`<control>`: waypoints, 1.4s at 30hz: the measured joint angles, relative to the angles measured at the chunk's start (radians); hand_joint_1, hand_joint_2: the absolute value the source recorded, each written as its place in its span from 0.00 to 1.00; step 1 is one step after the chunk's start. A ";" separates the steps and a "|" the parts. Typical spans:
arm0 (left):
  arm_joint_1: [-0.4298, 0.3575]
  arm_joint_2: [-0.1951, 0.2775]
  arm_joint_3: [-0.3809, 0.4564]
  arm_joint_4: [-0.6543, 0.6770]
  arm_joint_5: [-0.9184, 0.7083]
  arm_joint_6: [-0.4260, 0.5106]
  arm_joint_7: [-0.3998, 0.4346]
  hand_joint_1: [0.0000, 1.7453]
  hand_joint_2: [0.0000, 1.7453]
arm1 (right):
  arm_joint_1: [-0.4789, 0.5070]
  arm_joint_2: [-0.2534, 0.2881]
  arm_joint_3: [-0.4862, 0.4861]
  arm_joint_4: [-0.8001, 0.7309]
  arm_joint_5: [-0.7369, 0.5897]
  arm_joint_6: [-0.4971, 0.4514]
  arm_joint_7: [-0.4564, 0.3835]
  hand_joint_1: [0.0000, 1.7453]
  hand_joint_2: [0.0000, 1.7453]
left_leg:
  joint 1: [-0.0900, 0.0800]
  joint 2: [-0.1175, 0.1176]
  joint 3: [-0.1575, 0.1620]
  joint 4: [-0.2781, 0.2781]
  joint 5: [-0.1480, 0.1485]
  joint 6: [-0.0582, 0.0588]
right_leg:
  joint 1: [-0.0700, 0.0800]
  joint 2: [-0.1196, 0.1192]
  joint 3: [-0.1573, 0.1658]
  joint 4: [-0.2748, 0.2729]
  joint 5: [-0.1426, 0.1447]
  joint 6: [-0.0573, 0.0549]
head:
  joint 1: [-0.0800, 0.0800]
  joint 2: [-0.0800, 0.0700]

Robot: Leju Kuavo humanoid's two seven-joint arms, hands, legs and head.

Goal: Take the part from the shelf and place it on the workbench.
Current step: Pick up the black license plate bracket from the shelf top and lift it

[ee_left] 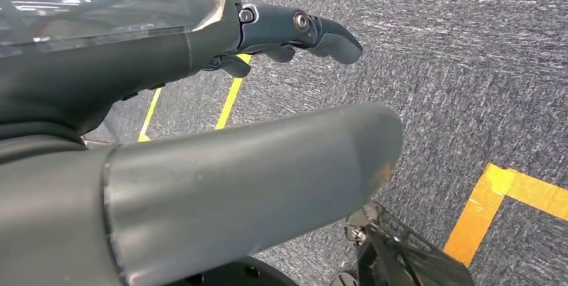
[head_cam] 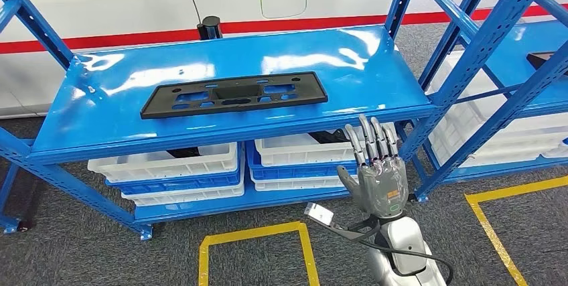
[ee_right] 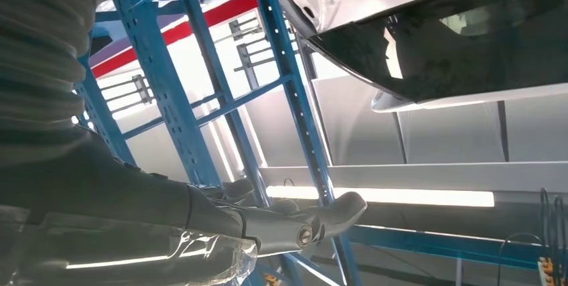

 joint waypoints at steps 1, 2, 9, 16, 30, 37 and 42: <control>0.000 0.000 0.000 0.000 -0.001 0.001 0.004 0.00 0.00 | 0.000 -0.001 0.003 0.002 0.004 0.000 0.013 0.00 1.00 | 0.002 0.001 0.029 -0.065 0.041 0.000 | -0.001 0.001 0.003 0.000 -0.002 0.002 | 0.000 0.000; 0.000 0.000 -0.001 0.000 -0.002 0.001 0.008 0.00 0.00 | -0.002 -0.002 0.006 0.004 0.007 0.000 0.027 0.00 1.00 | 0.002 0.001 0.064 -0.139 0.073 0.000 | 0.001 0.002 0.006 0.002 -0.005 0.006 | 0.000 0.000; -0.002 -0.002 -0.001 0.000 -0.011 0.002 0.020 0.00 0.00 | -0.030 -0.007 0.027 0.038 0.013 0.000 0.071 0.00 1.00 | 0.000 -0.001 0.123 -0.253 0.106 0.042 | 0.010 0.002 -0.012 0.039 -0.033 0.037 | 0.002 0.000; -0.002 -0.002 -0.001 0.002 -0.013 0.002 0.020 0.00 0.00 | -0.038 -0.010 0.034 0.063 0.013 0.000 0.073 0.00 1.00 | 0.000 -0.005 0.133 -0.253 0.099 0.054 | 0.010 0.000 -0.162 0.288 -0.100 0.048 | 0.003 0.000; -0.009 -0.002 -0.001 0.012 -0.040 0.002 0.066 0.00 0.00 | -0.157 -0.007 0.047 0.277 -0.085 0.005 0.088 0.00 1.00 | -0.004 -0.002 -0.014 0.035 -0.037 0.004 | 0.005 -0.003 -0.015 0.002 0.012 -0.006 | -0.001 0.000; -0.011 -0.003 0.000 0.013 -0.052 0.002 0.067 0.00 0.00 | -0.253 -0.004 0.049 0.445 -0.112 0.018 0.097 0.00 1.00 | -0.007 -0.001 0.105 -0.245 0.115 0.021 | 0.018 -0.001 -0.007 0.006 -0.002 0.016 | 0.001 0.000; -0.011 -0.006 0.000 0.013 -0.053 0.002 0.068 0.00 0.00 | -0.279 -0.003 0.051 0.490 -0.112 0.019 0.099 0.00 1.00 | -0.001 0.000 0.114 -0.252 0.117 0.049 | 0.015 -0.003 -0.065 0.117 -0.054 0.029 | 0.003 0.000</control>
